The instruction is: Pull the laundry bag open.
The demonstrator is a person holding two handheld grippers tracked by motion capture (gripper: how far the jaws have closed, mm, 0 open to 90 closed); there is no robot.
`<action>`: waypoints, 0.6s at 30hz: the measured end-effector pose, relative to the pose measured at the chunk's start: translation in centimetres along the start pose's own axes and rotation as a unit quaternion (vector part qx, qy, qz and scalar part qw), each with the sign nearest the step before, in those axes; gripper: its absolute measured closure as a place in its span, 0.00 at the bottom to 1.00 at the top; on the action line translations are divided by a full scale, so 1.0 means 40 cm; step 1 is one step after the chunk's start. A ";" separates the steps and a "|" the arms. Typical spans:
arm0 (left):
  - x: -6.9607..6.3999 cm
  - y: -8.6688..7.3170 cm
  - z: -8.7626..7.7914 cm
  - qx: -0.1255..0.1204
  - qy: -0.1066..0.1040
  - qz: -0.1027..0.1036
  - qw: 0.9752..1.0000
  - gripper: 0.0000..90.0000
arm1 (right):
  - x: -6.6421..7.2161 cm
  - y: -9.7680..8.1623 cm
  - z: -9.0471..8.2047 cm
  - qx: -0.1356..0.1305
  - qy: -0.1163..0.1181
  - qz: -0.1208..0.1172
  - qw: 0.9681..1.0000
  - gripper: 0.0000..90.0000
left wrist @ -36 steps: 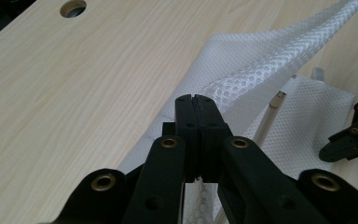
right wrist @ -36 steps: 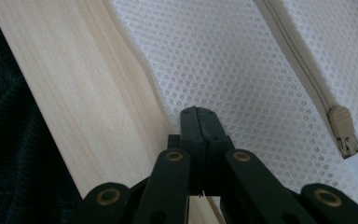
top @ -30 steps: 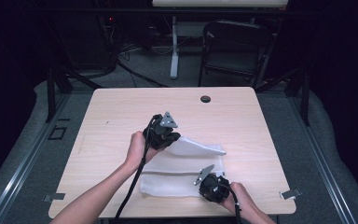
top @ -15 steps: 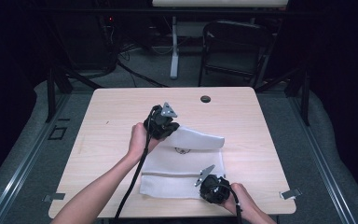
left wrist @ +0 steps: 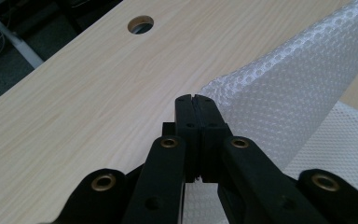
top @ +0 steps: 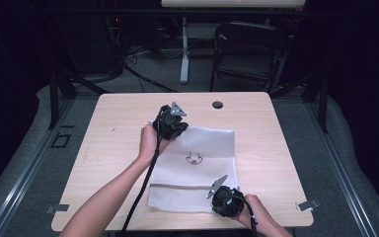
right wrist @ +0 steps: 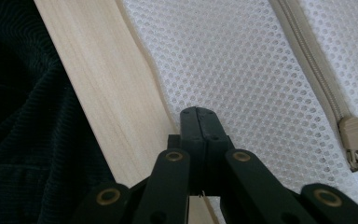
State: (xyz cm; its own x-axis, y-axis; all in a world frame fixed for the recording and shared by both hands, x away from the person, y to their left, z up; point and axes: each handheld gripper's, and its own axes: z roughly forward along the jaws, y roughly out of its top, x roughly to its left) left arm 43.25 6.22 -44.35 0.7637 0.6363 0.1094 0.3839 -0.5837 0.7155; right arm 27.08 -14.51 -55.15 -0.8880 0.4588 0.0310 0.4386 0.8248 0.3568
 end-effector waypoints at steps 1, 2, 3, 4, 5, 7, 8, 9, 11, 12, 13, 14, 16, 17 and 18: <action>0.002 0.001 0.003 -0.002 0.002 -0.001 1.000 0.99 | 0.000 0.000 0.000 0.001 0.001 0.000 1.000 1.00; 0.003 0.002 0.007 -0.002 0.006 -0.003 1.000 0.99 | 0.001 0.000 0.000 0.001 0.001 0.000 1.000 1.00; 0.006 0.004 0.010 -0.004 0.005 -0.006 1.000 0.99 | 0.002 0.000 0.000 -0.001 0.003 0.001 1.000 1.00; 0.008 0.005 0.014 -0.003 0.008 -0.006 1.000 0.99 | 0.002 0.000 0.000 0.001 0.003 0.000 1.000 1.00; 0.010 0.006 0.017 -0.002 0.010 -0.006 1.000 0.99 | 0.003 0.000 -0.001 0.001 0.005 0.002 1.000 1.00; 0.013 0.010 0.025 -0.003 0.013 -0.009 1.000 0.99 | 0.003 0.000 0.000 0.001 0.006 0.002 1.000 1.00; 0.014 0.011 0.028 -0.002 0.015 -0.009 1.000 0.99 | 0.003 0.000 -0.001 0.001 0.006 0.002 1.000 1.00; 0.014 0.012 0.032 -0.004 0.015 -0.011 1.000 0.99 | 0.003 0.000 -0.001 0.001 0.007 0.002 1.000 1.00; 0.016 0.016 0.039 -0.004 0.018 -0.012 1.000 0.99 | 0.004 0.000 0.000 0.000 0.008 0.004 1.000 1.00; 0.017 0.018 0.043 -0.006 0.021 -0.014 1.000 0.99 | 0.004 0.000 0.000 0.000 0.008 0.004 1.000 1.00; 0.019 0.019 0.046 -0.006 0.022 -0.016 1.000 0.99 | 0.003 0.000 -0.001 0.001 0.009 0.003 1.000 1.00; 0.021 0.021 0.049 -0.005 0.023 -0.017 1.000 0.99 | 0.003 0.000 0.000 0.001 0.009 0.004 1.000 1.00; 0.023 0.022 0.057 -0.008 0.029 -0.022 0.999 0.99 | 0.002 -0.001 0.000 0.001 0.007 0.001 1.000 1.00; 0.026 0.023 0.061 -0.004 0.030 -0.021 0.999 0.99 | 0.002 0.000 -0.001 0.002 0.008 0.001 1.000 1.00; 0.029 0.024 0.064 -0.004 0.031 -0.022 0.999 0.99 | 0.002 0.000 -0.001 0.003 0.008 0.002 1.000 1.00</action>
State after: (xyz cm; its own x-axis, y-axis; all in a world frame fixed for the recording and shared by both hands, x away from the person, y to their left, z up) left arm 45.82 5.12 -45.30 0.7122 0.6915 0.1205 0.4117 -0.5505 0.7262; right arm 26.99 -14.49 -55.11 -0.8887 0.4562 0.0463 0.4420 0.8251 0.3519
